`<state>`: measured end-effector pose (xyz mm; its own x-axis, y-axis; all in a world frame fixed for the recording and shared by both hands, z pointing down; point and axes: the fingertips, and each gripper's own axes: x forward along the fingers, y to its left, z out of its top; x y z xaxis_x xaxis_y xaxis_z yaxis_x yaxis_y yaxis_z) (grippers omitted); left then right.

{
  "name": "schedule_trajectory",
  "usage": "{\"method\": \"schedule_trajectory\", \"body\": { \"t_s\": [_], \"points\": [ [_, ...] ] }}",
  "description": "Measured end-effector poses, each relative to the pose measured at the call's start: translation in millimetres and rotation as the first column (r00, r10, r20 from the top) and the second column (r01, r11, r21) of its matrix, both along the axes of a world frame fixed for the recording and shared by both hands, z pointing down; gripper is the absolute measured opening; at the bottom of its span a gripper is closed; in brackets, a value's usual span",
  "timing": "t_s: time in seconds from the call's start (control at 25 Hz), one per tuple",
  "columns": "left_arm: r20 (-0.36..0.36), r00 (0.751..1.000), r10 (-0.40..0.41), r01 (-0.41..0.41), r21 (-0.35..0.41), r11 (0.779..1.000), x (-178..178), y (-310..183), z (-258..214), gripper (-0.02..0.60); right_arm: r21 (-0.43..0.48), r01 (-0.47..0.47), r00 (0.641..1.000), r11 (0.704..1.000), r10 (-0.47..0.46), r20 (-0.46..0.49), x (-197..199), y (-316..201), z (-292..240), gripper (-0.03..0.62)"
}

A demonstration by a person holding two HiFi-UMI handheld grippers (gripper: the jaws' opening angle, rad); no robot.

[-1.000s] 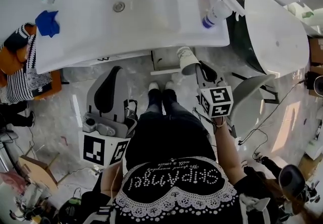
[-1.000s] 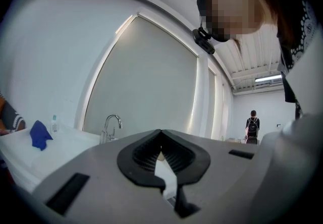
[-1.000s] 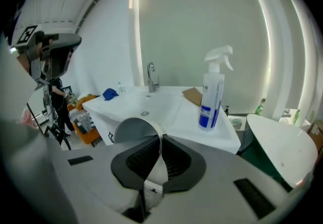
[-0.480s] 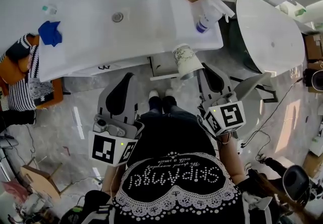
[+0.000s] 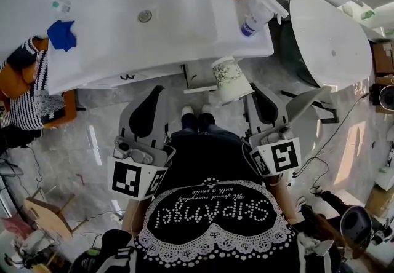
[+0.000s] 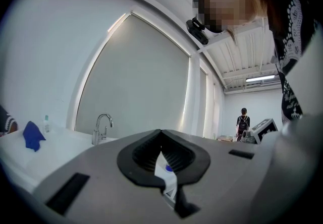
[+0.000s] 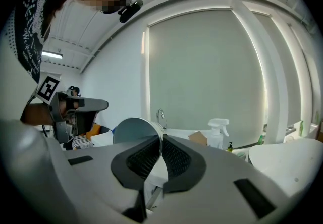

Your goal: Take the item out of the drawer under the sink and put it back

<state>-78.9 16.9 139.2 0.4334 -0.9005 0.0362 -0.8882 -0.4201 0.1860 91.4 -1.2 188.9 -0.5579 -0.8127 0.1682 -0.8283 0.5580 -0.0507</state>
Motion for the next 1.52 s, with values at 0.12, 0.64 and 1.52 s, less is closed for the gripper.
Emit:
{"method": "schedule_trajectory", "body": {
  "t_s": [0.12,0.64,1.52],
  "points": [
    [0.000,1.000,-0.004,0.004,-0.007,1.000,-0.6,2.3,3.0,0.005,-0.001,0.002,1.000,1.000,-0.002,0.015,-3.8,6.1,-0.2,0.031],
    [0.013,0.999,-0.046,0.047,-0.025,0.999,-10.3,6.9,15.2,0.005,-0.023,-0.004,1.000,1.000,0.004,0.031,-4.1,15.7,7.8,0.031],
    [0.016,0.983,-0.182,0.180,0.078,0.981,-59.8,0.7,-20.4,0.005,-0.054,0.030,0.999,0.998,-0.029,0.020,-5.6,30.2,16.5,0.031]
  ]
}}
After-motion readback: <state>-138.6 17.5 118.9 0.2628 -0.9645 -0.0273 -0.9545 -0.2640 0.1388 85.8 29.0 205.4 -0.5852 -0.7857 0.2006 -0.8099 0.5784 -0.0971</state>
